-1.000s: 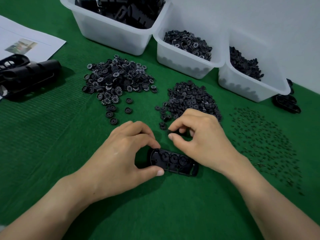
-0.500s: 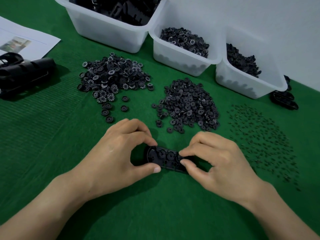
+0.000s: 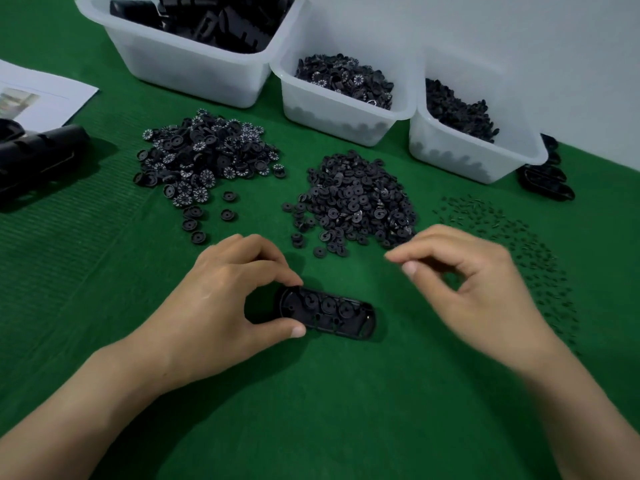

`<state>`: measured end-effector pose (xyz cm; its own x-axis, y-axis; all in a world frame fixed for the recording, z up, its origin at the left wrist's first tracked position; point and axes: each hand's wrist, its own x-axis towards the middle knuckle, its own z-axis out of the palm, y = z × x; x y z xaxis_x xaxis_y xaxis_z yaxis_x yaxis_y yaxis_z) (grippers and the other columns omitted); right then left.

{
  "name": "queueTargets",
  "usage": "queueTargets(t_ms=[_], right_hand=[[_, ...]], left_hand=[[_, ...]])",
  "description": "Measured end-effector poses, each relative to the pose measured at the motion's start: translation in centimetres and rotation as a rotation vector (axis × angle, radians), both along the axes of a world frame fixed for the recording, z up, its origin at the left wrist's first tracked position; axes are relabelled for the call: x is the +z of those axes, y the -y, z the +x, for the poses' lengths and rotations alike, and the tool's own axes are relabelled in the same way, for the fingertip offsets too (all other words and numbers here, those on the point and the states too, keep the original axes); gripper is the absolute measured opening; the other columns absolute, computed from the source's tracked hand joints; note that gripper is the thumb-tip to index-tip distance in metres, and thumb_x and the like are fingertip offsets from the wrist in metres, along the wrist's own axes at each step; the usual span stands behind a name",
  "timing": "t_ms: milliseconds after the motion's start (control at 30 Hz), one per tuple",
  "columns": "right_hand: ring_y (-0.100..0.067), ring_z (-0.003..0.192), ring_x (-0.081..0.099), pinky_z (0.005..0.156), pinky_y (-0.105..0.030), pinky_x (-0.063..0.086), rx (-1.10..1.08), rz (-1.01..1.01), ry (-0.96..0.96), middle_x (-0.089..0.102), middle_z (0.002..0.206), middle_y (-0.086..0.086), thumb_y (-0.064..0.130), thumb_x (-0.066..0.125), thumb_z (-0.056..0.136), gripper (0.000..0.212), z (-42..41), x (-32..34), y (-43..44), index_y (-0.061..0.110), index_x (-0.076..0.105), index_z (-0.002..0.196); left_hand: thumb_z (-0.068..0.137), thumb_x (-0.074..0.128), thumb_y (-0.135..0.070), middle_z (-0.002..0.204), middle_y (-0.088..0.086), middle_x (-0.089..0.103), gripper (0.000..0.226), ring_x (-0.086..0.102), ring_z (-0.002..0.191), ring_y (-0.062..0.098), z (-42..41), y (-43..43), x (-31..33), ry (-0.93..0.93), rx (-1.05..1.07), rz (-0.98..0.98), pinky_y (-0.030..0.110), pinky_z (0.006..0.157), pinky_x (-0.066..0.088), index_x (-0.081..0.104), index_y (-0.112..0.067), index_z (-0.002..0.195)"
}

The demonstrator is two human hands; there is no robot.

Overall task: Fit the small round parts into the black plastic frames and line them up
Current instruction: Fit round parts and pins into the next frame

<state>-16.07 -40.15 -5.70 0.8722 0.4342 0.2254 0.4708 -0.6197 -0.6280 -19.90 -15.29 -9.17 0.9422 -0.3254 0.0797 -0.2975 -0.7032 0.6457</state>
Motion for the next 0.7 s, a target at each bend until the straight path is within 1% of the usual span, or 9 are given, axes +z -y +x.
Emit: queueTargets(t_ms=[100,200,267,333,400,467,533,600,700], right_hand=[[-0.019,0.074,0.063,0.067,-0.03,0.052,-0.145,0.072,-0.082,0.068,0.083,0.011,0.015,0.064,0.08,0.021,0.1,0.8,3.1,0.035,0.069,0.085],[-0.025,0.074,0.064,0.068,-0.034,0.053,-0.215,0.059,-0.142,0.069,0.084,0.012,0.013,0.066,0.079,0.026,-0.6,0.9,6.2,0.038,0.068,0.082],[-0.023,0.072,0.063,0.066,-0.031,0.053,-0.246,0.05,-0.158,0.069,0.082,0.01,0.011,0.067,0.078,0.024,-1.3,0.8,7.8,0.035,0.069,0.081],[-0.016,0.067,0.061,0.061,-0.023,0.051,-0.254,0.024,-0.157,0.069,0.078,0.008,0.008,0.068,0.078,0.023,-2.0,0.6,9.0,0.032,0.07,0.081],[-0.009,0.061,0.057,0.055,-0.014,0.045,-0.248,-0.025,-0.149,0.067,0.073,0.008,0.007,0.069,0.077,0.021,-2.6,0.4,9.9,0.028,0.071,0.08],[-0.004,0.058,0.053,0.053,-0.008,0.039,-0.227,-0.094,-0.123,0.063,0.069,0.009,0.007,0.07,0.076,0.018,-3.1,0.2,10.5,0.024,0.071,0.079],[-0.007,0.06,0.051,0.054,-0.008,0.038,-0.214,-0.149,-0.101,0.061,0.069,0.007,0.007,0.072,0.075,0.018,-3.5,-0.2,10.9,0.024,0.071,0.079],[-0.011,0.059,0.05,0.054,-0.009,0.038,-0.187,-0.186,-0.074,0.06,0.071,0.01,0.01,0.074,0.074,0.016,-3.8,-0.5,11.1,0.024,0.072,0.08],[0.001,0.063,0.05,0.059,-0.008,0.038,-0.086,-0.262,-0.039,0.058,0.075,0.01,0.013,0.073,0.076,0.011,-3.9,-0.7,10.8,0.021,0.073,0.083]], left_hand=[[0.066,0.054,-0.062,0.1,-0.015,0.051,0.05,0.047,0.096,0.005,-0.2,1.2,0.1,0.003,-0.039,0.033,0.018,0.087,0.032,0.066,-0.029,0.102],[0.067,0.05,-0.065,0.102,-0.018,0.048,0.053,0.044,0.099,0.002,-0.5,3.3,0.1,-0.009,-0.091,0.04,0.014,0.087,0.032,0.063,-0.031,0.106],[0.068,0.048,-0.066,0.103,-0.019,0.047,0.055,0.042,0.101,0.001,-0.7,4.9,0.1,-0.013,-0.13,0.038,0.015,0.089,0.032,0.062,-0.032,0.107],[0.068,0.045,-0.067,0.103,-0.019,0.046,0.057,0.041,0.1,0.0,-0.9,6.5,0.1,-0.014,-0.167,0.035,0.013,0.088,0.031,0.062,-0.032,0.108],[0.067,0.042,-0.068,0.102,-0.019,0.046,0.059,0.041,0.1,0.0,-1.0,8.1,0.2,-0.015,-0.198,0.03,0.012,0.088,0.03,0.062,-0.031,0.108],[0.067,0.04,-0.069,0.102,-0.02,0.044,0.06,0.04,0.1,0.0,-1.2,9.6,0.3,-0.015,-0.225,0.031,0.011,0.089,0.028,0.061,-0.031,0.109],[0.068,0.042,-0.069,0.103,-0.022,0.042,0.059,0.036,0.102,-0.001,-1.4,11.1,0.3,-0.023,-0.244,0.036,0.01,0.093,0.026,0.059,-0.033,0.112],[0.071,0.05,-0.064,0.103,-0.022,0.04,0.053,0.036,0.102,-0.001,-1.6,12.5,0.3,-0.022,-0.255,0.036,0.013,0.097,0.025,0.058,-0.033,0.113],[0.072,0.06,-0.059,0.102,-0.02,0.041,0.048,0.036,0.1,0.0,-1.9,14.0,0.2,-0.019,-0.256,0.031,0.018,0.097,0.027,0.06,-0.031,0.11]])
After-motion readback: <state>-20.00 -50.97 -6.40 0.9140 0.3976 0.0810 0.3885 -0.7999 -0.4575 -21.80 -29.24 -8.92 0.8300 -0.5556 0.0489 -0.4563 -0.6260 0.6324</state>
